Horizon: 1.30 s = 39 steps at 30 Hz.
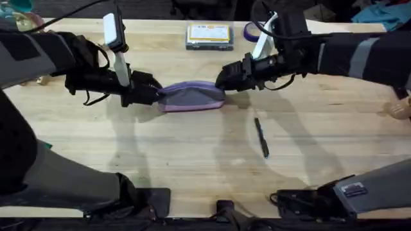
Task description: Unzip the bag, pick up the pens from the table one at a time and place them inside, then zip the bag closed.
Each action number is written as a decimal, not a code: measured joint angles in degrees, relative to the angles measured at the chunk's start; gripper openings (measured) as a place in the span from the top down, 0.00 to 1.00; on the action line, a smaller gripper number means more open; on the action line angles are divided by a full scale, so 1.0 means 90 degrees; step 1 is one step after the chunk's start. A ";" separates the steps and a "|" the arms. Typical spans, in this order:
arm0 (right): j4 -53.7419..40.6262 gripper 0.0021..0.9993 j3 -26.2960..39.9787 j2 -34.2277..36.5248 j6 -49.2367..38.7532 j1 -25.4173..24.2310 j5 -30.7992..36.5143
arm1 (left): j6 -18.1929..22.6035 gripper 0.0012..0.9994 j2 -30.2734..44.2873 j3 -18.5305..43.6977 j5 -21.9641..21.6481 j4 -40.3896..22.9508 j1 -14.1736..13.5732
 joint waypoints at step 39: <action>-0.1795 0.97 0.0669 -0.1032 -0.0998 0.0600 0.2328 | 0.0000 0.96 0.0000 0.0000 0.0249 -0.0071 -0.0131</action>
